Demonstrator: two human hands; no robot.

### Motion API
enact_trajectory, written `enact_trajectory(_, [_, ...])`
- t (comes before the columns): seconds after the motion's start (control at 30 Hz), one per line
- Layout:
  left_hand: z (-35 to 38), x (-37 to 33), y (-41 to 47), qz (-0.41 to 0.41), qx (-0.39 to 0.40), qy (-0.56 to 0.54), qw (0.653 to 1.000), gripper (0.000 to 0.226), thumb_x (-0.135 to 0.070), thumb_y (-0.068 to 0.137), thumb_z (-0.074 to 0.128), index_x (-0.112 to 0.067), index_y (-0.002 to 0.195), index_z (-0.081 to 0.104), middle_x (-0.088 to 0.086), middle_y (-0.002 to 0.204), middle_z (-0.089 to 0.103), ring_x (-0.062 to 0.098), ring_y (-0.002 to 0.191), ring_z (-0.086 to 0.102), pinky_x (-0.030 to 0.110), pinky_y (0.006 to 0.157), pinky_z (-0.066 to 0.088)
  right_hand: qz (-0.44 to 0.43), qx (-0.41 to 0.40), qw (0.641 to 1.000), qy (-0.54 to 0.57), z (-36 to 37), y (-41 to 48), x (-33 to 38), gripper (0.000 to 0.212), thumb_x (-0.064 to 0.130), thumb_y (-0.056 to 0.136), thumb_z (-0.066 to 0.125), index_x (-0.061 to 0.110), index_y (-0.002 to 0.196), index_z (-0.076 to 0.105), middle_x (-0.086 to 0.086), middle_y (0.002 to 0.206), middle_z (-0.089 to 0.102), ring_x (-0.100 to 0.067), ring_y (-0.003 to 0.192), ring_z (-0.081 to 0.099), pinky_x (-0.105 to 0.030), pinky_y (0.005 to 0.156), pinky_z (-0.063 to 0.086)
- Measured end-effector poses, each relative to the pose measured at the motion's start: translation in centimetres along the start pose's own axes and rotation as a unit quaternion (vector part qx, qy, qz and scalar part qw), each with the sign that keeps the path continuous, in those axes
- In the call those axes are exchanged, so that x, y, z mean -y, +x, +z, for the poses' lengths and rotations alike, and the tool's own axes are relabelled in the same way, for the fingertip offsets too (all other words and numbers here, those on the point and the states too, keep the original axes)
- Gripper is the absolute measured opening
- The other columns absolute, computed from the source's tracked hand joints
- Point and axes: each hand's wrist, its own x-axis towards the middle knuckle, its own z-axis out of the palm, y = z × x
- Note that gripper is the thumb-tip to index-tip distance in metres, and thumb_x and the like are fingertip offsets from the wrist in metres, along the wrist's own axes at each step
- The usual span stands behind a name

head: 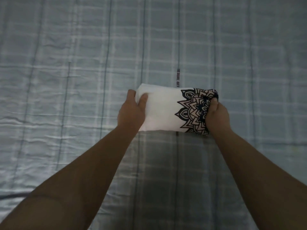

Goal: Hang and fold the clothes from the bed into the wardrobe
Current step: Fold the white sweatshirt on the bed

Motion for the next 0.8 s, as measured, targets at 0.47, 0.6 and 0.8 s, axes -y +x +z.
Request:
enact_trajectory(0.47, [-0.2, -4.5, -3.8, 0.349, -0.066, 0.247, 0.902, 0.045, -0.035, 0.1, 0.042, -0.011, 0.137, 0.05, 0.018, 0.15, 0.042, 0.038, 0.145, 0.028, 0.056, 0.117, 0.022, -0.061, -0.084, 0.994, -0.044, -2.1, -2.8, 3.0, 0.029, 0.044, 0.1, 0.042, 0.022, 0.118, 0.038, 0.0, 0.102, 0.059, -0.019, 0.078, 0.06, -0.033, 0.063, 0.043])
enact_trajectory(0.6, [1.8, -4.8, -4.1, 0.32, 0.06, 0.326, 0.888, 0.058, -0.048, 0.104, 0.023, -0.024, 0.157, 0.027, 0.01, 0.165, 0.022, 0.03, 0.154, 0.006, 0.053, 0.123, 0.006, -0.29, -0.163, 0.94, -0.069, -2.3, -3.5, 4.8, 0.042, 0.022, 0.098, 0.045, 0.011, 0.138, 0.045, -0.012, 0.148, 0.041, -0.026, 0.139, 0.037, -0.043, 0.116, 0.03])
enact_trajectory(0.8, [2.0, -3.0, -2.3, 0.336, 0.04, 0.356, 0.871, 0.062, -0.056, 0.101, 0.025, -0.027, 0.156, 0.029, 0.008, 0.163, 0.027, 0.035, 0.152, 0.016, 0.058, 0.12, 0.011, -0.361, 0.042, 0.871, -0.33, -0.2, -2.3, 2.5, 0.06, 0.044, 0.102, 0.02, 0.019, 0.156, 0.024, -0.01, 0.164, 0.02, -0.029, 0.152, 0.013, -0.052, 0.122, 0.012])
